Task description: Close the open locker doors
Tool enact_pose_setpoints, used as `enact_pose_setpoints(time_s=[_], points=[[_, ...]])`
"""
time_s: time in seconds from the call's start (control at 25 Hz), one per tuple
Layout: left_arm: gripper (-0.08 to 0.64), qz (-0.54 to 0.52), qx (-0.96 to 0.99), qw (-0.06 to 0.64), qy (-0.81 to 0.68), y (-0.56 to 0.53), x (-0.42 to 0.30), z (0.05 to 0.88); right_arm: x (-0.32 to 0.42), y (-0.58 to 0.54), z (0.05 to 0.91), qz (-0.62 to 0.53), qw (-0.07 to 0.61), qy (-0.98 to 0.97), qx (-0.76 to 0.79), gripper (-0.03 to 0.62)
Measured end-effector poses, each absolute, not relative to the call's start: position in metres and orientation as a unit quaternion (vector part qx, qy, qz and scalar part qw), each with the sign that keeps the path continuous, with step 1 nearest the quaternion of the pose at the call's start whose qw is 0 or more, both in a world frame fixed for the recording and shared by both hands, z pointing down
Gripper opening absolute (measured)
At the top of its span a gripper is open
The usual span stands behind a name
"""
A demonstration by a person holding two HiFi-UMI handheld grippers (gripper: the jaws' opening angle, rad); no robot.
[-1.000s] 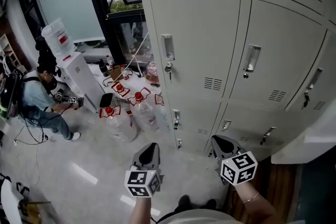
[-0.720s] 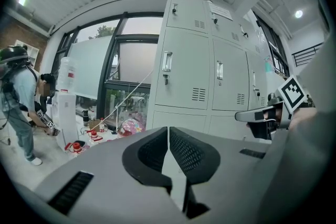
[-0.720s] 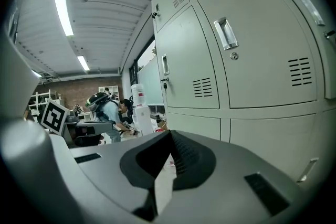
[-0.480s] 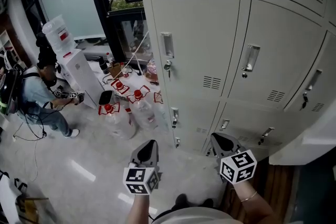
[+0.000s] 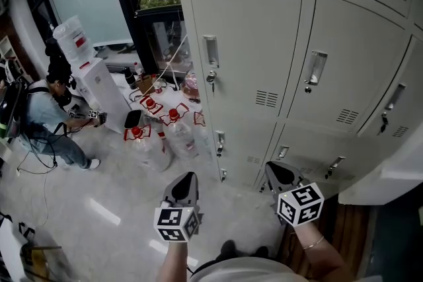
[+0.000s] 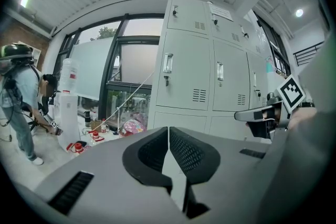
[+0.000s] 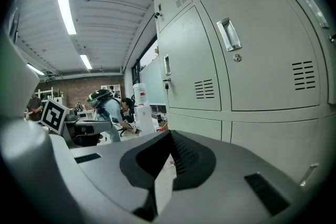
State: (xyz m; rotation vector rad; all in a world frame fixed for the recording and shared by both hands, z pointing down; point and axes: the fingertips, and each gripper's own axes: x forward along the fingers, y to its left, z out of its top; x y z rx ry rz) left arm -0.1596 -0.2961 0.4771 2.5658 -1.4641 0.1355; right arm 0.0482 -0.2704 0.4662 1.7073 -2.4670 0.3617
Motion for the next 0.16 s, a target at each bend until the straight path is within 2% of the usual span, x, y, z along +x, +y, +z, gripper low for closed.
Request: enact_pose_setpoints(time_s=[0.16], points=[[0.021, 0.045, 0.866, 0.101, -0.488, -0.2924, -0.1587, 0.4778, 0.0429, -0.2692, 0.4675, 0.114, 0.067, -0.818, 0.56, 0.002]])
